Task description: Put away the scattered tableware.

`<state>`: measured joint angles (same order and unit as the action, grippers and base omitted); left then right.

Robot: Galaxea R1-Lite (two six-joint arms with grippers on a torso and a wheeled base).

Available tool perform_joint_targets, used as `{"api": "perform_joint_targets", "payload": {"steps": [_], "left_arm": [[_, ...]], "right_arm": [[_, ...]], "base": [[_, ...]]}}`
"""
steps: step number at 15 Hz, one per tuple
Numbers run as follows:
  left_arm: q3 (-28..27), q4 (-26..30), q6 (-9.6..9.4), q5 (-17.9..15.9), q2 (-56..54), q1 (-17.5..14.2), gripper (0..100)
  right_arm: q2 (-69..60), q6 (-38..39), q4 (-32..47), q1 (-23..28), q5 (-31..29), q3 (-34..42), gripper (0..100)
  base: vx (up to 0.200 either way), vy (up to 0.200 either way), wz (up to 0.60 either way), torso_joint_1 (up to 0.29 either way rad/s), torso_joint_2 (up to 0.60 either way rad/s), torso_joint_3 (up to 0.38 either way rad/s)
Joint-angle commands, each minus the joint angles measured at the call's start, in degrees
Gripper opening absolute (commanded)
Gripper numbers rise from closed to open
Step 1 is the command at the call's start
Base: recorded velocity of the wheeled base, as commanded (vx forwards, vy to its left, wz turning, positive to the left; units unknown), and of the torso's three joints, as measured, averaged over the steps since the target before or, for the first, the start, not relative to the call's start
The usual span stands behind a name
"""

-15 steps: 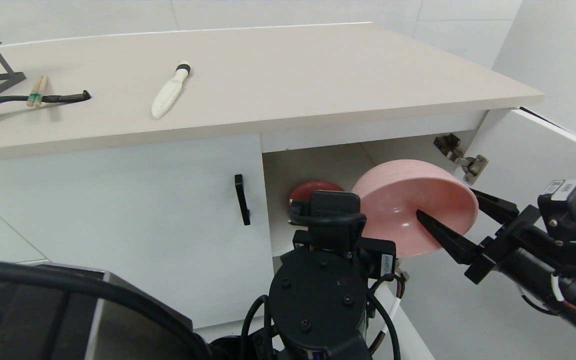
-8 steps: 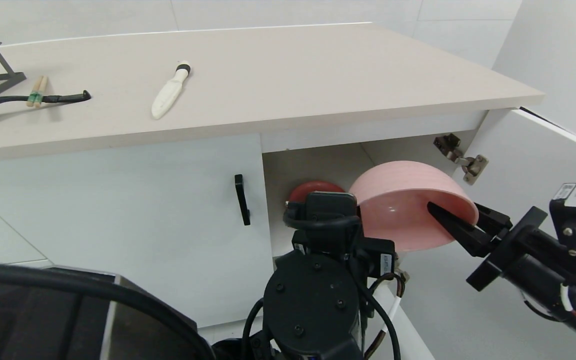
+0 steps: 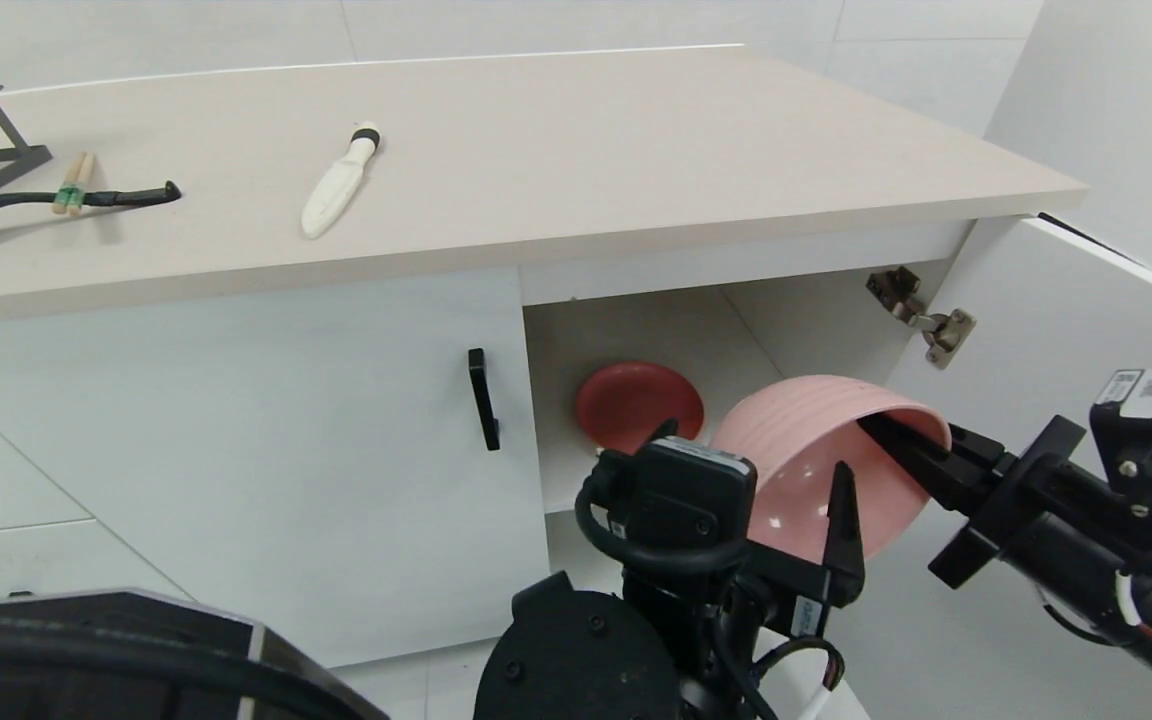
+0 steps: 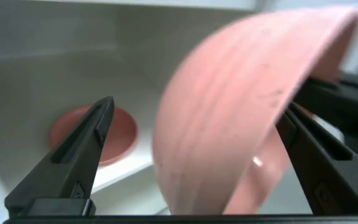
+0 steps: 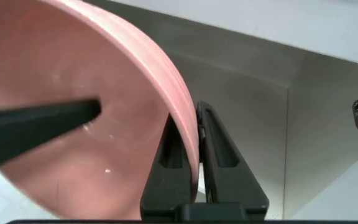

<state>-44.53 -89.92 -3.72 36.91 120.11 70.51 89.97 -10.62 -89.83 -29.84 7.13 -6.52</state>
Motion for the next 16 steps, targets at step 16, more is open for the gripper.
{"api": "perform_joint_targets", "payload": {"steps": [16], "left_arm": [[35.9, -0.1, -6.13, -67.2, -33.0, -21.4, 100]], "right_arm": [[0.8, 0.1, -0.2, 1.4, -0.2, 0.9, 0]], "base": [[0.000, 0.000, 0.00, 0.000, 0.00, 0.000]]}}
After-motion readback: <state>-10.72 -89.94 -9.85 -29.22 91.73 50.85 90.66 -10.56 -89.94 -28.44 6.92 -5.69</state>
